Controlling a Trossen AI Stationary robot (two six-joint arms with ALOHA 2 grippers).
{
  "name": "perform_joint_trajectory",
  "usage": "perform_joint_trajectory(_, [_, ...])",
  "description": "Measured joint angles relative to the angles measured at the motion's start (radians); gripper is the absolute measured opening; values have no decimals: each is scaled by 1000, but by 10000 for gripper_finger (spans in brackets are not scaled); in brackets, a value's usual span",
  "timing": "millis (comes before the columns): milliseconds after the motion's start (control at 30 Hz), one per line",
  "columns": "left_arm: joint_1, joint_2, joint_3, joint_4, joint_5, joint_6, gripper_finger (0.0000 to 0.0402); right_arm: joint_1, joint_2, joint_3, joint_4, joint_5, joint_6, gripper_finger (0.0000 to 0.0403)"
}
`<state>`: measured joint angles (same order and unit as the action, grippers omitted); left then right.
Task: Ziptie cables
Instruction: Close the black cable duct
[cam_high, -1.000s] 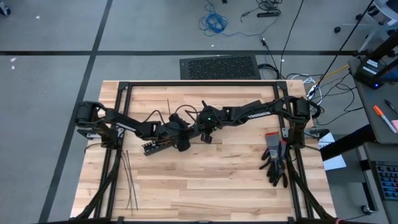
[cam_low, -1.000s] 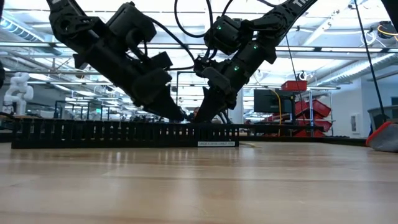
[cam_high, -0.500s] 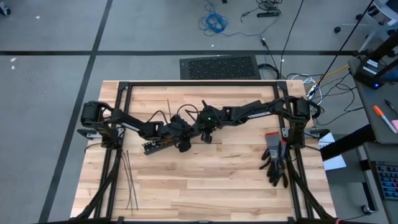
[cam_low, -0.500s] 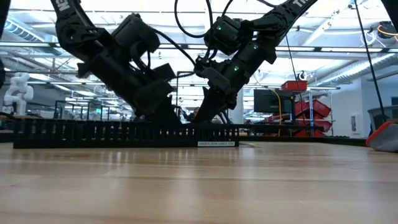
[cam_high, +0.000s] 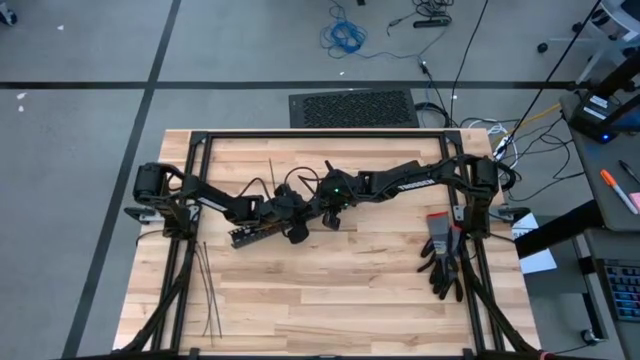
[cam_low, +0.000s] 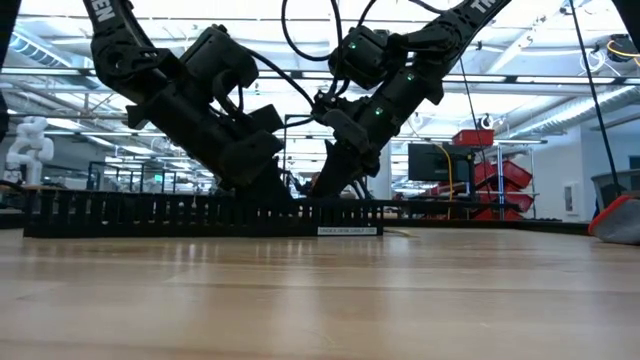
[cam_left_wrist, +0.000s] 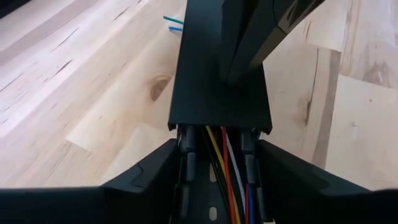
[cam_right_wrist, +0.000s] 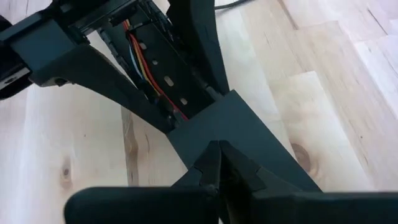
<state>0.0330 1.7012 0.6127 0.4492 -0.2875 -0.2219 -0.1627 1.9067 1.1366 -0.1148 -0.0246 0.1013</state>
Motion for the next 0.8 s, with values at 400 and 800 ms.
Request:
perform_joint_trajectory(400, [0,-2,-1,-14,-7,3,198,-3,49,1,84,-43,18,0])
perform_joint_trajectory(800, [28,-23,1,-82,80,25,257,-2,52,2,98,-59,29,0])
